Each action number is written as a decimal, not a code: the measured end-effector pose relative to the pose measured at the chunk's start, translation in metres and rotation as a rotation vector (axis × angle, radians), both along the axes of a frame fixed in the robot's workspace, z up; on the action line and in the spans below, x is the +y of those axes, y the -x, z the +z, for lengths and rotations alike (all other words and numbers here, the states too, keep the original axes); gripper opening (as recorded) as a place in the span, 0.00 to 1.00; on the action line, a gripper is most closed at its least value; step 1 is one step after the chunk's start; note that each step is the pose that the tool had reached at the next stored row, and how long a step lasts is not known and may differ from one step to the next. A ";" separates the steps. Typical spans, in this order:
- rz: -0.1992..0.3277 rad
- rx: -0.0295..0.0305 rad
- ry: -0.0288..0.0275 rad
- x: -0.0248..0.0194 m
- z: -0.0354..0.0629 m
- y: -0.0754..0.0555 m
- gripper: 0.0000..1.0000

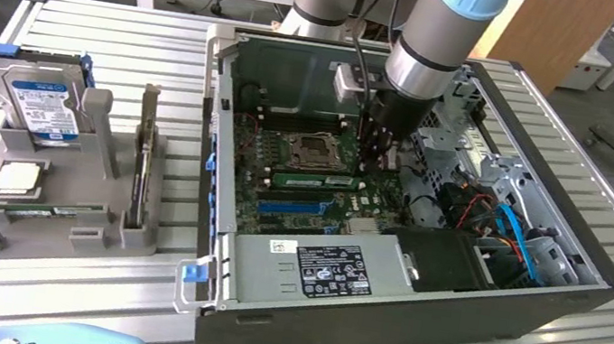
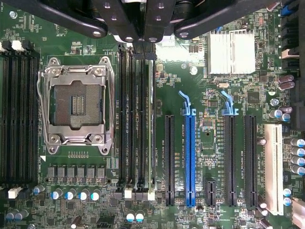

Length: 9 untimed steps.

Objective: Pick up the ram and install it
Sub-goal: 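Press down the ram until it locks into place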

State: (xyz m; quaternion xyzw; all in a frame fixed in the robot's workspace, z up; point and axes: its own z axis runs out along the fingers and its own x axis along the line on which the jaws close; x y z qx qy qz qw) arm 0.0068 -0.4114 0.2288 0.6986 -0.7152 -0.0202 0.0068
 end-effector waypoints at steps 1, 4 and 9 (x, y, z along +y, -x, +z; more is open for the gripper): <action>0.000 0.0000 0.0000 0.0000 0.0000 0.000 0.10; 0.000 -0.0001 -0.0001 0.0000 -0.0001 -0.001 0.10; 0.000 -0.0002 -0.0003 0.0000 -0.0023 -0.001 0.10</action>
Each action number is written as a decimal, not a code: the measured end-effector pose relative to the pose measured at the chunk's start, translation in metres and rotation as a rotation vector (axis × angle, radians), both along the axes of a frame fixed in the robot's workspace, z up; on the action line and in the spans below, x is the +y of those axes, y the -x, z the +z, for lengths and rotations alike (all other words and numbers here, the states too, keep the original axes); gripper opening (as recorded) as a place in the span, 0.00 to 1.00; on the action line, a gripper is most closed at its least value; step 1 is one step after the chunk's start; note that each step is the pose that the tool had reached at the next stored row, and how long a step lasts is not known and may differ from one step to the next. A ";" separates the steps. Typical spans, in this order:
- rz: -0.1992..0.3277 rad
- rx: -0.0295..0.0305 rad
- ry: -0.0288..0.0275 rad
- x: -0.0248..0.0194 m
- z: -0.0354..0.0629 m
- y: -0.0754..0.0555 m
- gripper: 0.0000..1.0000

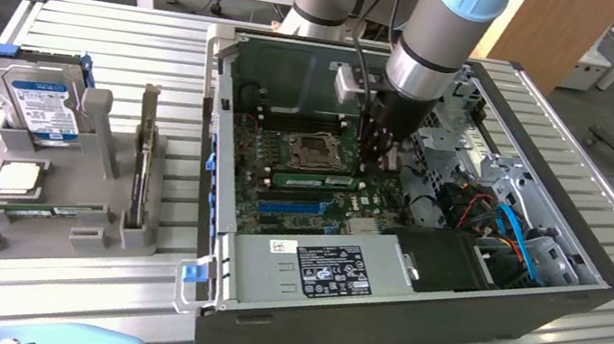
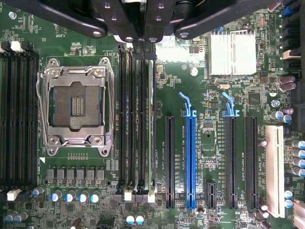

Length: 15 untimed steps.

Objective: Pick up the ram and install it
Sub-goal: 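Press down the ram until it locks into place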

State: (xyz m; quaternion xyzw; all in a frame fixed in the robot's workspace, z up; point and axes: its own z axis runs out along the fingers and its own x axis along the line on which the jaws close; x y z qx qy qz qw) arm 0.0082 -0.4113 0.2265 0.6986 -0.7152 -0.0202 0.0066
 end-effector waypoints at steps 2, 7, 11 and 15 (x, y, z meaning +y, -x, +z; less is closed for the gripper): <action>0.000 0.0000 0.0002 0.0000 -0.0001 0.000 0.10; 0.000 -0.0002 0.0004 0.0000 -0.0019 0.000 0.10; 0.000 -0.0002 0.0003 0.0000 -0.0021 0.000 0.10; 0.000 -0.0003 0.0001 0.0000 -0.0030 0.000 0.10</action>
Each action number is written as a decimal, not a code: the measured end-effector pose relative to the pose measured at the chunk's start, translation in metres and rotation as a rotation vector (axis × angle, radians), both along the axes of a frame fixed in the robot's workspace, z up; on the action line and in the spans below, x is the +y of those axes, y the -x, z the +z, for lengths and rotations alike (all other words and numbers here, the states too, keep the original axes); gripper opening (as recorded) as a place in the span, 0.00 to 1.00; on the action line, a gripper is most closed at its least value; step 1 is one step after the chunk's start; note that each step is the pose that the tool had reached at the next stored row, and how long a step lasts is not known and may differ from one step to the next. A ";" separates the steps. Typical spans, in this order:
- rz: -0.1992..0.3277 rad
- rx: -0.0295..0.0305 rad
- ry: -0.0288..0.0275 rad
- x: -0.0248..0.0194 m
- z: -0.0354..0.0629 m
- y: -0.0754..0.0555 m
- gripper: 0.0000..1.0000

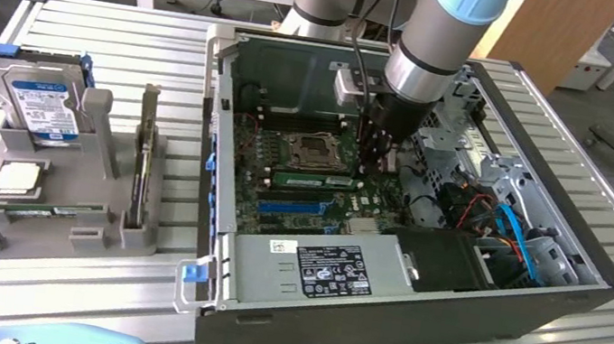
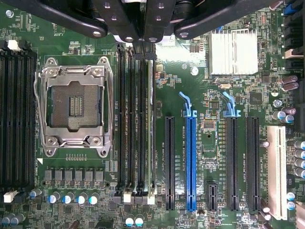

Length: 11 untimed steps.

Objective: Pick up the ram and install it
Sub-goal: 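Press down the ram until it locks into place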

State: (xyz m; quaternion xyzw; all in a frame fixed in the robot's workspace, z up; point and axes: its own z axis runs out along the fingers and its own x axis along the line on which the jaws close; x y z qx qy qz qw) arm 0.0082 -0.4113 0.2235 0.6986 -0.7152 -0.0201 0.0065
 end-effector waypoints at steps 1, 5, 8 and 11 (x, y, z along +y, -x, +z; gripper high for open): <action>0.000 0.0000 0.0000 0.0000 0.0000 0.000 0.10; 0.000 -0.0001 0.0001 0.0000 -0.0002 0.000 0.10; 0.000 0.0000 0.0001 0.0000 -0.0004 0.000 0.10; 0.000 0.0000 0.0001 0.0000 -0.0004 0.000 0.10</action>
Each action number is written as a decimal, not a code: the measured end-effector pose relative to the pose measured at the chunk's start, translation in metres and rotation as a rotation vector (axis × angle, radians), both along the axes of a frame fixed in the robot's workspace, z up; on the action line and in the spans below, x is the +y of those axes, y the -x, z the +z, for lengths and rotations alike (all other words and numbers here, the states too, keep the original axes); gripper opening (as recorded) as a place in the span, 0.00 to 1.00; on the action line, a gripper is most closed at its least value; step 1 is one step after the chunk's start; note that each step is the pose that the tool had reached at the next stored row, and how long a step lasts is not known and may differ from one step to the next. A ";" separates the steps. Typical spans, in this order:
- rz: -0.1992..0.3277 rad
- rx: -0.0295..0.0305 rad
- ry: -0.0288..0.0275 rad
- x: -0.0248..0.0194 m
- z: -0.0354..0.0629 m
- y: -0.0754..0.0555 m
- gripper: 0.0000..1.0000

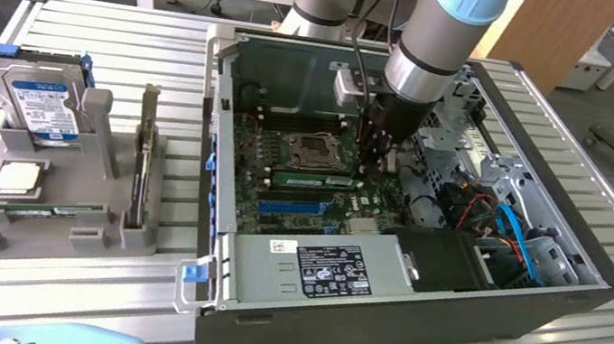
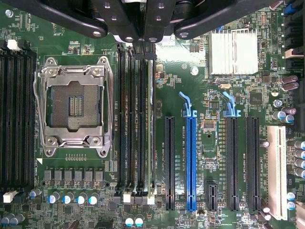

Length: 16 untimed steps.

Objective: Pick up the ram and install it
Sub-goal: 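Press down the ram until it locks into place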

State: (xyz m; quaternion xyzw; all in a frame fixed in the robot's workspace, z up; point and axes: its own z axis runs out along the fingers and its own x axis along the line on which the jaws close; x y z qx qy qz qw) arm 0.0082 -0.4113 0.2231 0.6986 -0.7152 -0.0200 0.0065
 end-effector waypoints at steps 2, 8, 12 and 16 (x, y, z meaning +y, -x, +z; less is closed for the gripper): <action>0.000 -0.0001 -0.0005 0.0001 0.0004 0.000 0.10; 0.000 0.0000 0.0000 0.0000 0.0083 0.000 0.10; 0.000 0.0000 0.0003 0.0000 0.0135 0.000 0.10; 0.000 -0.0001 0.0006 0.0000 0.0149 0.000 0.10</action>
